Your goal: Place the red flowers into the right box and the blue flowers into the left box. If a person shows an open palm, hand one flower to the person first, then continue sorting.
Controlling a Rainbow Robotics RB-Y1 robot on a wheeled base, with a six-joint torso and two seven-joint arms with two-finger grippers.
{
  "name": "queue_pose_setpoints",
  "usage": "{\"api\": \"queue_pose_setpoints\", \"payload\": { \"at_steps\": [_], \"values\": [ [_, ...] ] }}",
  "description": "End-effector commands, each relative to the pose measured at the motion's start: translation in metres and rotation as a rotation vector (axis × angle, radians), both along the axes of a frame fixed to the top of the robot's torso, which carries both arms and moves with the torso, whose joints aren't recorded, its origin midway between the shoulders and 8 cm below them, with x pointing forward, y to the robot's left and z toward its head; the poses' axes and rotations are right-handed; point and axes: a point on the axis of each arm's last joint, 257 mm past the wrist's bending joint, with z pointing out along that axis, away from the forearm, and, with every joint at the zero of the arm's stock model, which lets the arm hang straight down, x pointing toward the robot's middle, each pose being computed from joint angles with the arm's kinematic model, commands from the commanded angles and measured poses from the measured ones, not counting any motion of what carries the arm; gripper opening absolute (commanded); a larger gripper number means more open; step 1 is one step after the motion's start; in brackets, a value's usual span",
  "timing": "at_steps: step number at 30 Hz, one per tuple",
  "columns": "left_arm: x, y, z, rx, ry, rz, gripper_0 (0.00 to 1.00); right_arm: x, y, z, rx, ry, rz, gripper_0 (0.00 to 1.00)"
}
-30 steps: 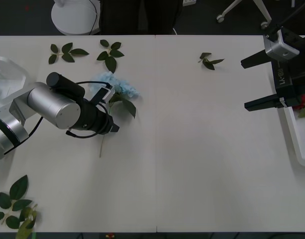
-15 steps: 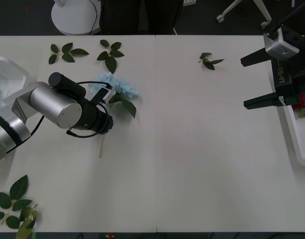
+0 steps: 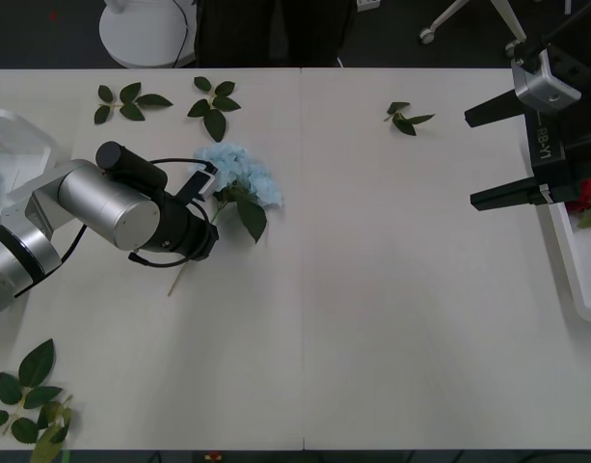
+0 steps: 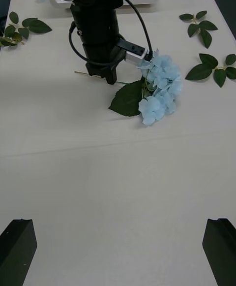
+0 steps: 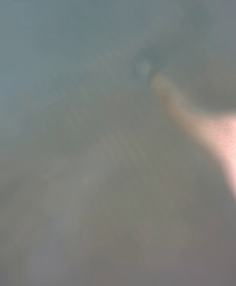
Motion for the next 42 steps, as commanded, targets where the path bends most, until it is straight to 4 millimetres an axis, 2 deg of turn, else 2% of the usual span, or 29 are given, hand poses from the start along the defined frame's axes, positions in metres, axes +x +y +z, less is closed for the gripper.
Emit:
{"api": "queue_pose_setpoints", "payload": {
  "at_steps": [1,9,10,11,18,23,30,36,40,41,42],
  "values": [
    [0.01,-0.018,0.012,-0.011,-0.03,-0.007,0.0,0.001,0.011,0.018,0.007,-0.057,0.043,1.0],
    [0.016,-0.012,0.019,0.004,-0.06,-0.019,0.01,0.001,0.011,0.02,0.011,-0.057,0.041,1.0],
    [0.017,-0.011,0.02,0.01,-0.067,-0.023,0.57,0.0,0.011,0.02,0.011,-0.057,0.044,1.0],
    [0.018,-0.007,0.021,0.023,-0.074,-0.025,1.0,0.0,0.011,0.019,0.011,-0.056,0.043,1.0],
    [0.021,-0.005,0.031,0.019,-0.088,-0.027,1.0,-0.003,0.007,0.016,-0.004,-0.031,0.039,1.0],
    [0.02,-0.009,0.033,0.012,-0.09,-0.031,1.0,-0.012,0.001,0.008,-0.002,0.097,-0.028,1.0],
    [0.024,-0.019,0.023,0.063,-0.115,-0.058,1.0,-0.011,0.006,0.0,0.033,0.282,-0.264,1.0],
    [0.025,-0.017,0.014,0.148,-0.144,-0.095,1.0,-0.001,0.016,-0.017,0.066,0.424,-0.482,1.0],
    [0.023,-0.017,0.009,0.179,-0.145,-0.113,1.0,0.014,0.024,-0.025,0.087,0.499,-0.605,1.0],
    [0.023,-0.017,0.009,0.186,-0.147,-0.116,0.98,0.017,0.025,-0.025,0.091,0.508,-0.627,1.0],
    [0.022,-0.016,0.007,0.192,-0.147,-0.118,0.91,0.021,0.027,-0.027,0.1,0.534,-0.665,1.0]
  ]
}}
